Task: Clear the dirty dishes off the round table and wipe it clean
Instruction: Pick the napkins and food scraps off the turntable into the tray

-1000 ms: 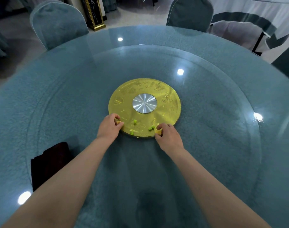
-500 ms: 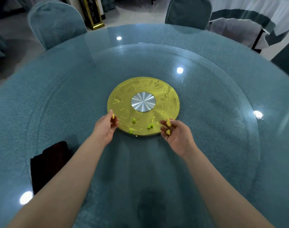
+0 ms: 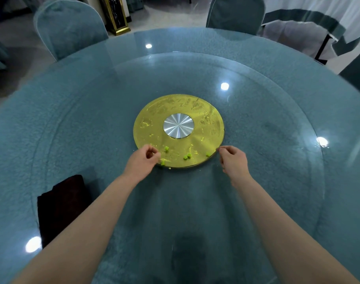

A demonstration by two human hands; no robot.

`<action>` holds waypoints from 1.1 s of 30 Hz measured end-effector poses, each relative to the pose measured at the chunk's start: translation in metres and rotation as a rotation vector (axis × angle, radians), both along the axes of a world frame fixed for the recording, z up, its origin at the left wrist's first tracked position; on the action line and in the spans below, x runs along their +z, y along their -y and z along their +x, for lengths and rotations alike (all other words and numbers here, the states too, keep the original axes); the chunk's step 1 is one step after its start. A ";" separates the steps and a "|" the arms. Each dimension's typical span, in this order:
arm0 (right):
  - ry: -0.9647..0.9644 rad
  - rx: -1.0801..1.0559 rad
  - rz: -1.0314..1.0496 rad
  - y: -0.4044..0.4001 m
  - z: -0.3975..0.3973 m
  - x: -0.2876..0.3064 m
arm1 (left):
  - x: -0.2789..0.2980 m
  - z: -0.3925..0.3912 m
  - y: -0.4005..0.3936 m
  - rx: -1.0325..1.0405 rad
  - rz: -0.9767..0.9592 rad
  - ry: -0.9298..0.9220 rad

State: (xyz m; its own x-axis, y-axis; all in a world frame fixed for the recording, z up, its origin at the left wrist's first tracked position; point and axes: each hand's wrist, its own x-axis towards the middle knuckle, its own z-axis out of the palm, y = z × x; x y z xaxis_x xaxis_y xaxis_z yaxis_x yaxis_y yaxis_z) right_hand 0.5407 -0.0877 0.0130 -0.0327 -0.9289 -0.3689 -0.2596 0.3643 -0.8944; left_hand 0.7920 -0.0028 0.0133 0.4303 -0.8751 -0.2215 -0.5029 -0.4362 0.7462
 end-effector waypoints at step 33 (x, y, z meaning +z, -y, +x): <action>0.408 0.052 0.238 -0.002 0.032 0.005 | 0.001 -0.013 0.003 0.120 -0.108 -0.420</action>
